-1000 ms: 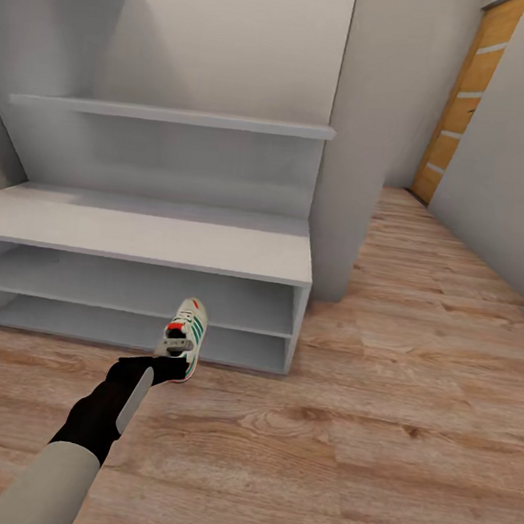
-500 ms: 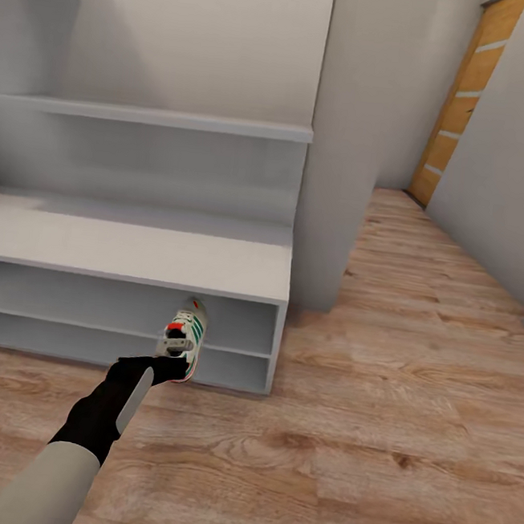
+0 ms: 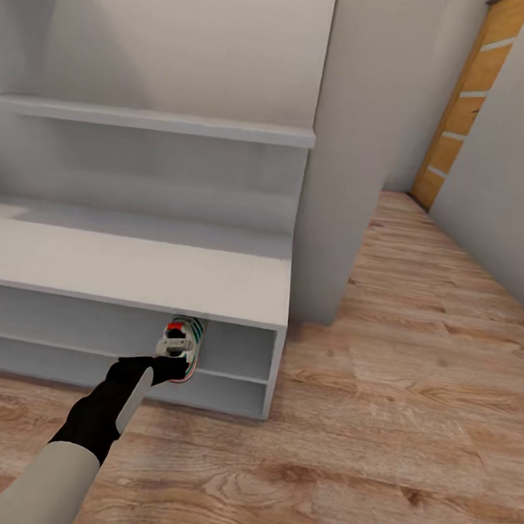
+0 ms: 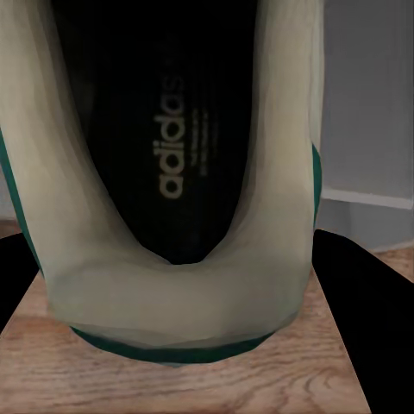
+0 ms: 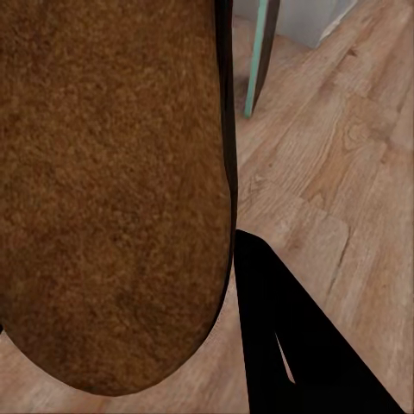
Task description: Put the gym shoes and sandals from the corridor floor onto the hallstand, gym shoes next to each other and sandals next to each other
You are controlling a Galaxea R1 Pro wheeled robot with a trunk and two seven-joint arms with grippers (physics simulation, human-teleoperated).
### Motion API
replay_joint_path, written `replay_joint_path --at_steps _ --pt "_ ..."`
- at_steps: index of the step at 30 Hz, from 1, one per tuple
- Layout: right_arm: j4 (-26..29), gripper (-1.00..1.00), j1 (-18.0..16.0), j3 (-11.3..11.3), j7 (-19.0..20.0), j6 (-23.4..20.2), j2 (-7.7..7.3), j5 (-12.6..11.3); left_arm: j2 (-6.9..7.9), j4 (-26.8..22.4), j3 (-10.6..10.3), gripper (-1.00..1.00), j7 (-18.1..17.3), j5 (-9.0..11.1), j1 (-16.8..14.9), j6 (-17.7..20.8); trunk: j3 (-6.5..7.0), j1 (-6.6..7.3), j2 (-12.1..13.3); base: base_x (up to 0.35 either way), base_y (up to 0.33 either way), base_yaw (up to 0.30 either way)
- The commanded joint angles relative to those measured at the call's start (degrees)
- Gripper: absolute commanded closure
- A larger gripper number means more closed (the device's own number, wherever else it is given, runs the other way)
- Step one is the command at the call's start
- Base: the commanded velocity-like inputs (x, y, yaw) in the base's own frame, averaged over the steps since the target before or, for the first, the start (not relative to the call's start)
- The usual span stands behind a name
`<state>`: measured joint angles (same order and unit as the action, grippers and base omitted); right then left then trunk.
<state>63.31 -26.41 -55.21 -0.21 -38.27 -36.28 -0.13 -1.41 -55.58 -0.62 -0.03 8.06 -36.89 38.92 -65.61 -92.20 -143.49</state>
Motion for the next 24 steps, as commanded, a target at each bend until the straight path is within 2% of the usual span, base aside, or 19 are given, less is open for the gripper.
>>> replay_joint_path --at_steps 1,6,14,24 --pt "0.1 1.00 0.0 0.0 -0.2 -0.3 -0.01 -0.2 0.00 -0.1 0.0 1.00 0.0 0.3 0.0 0.3 -0.05 0.01 0.0 0.026 0.000 0.000" --pt "0.1 1.00 0.0 0.0 -0.2 -0.3 -0.02 -0.2 -0.01 -0.1 0.0 1.00 0.0 0.3 0.0 0.3 -0.05 0.01 0.0 0.106 0.000 0.000" --pt "0.1 1.00 0.0 -0.1 -0.2 -0.3 -0.01 -0.2 -0.02 -0.1 0.0 1.00 0.0 0.3 0.0 0.3 -0.05 0.01 0.0 0.305 0.000 0.000" --pt "0.1 1.00 0.0 -0.1 -0.2 -0.3 0.00 -0.2 0.00 -0.1 0.0 1.00 0.0 0.4 0.0 0.3 -0.05 0.01 0.0 0.044 0.000 0.000"
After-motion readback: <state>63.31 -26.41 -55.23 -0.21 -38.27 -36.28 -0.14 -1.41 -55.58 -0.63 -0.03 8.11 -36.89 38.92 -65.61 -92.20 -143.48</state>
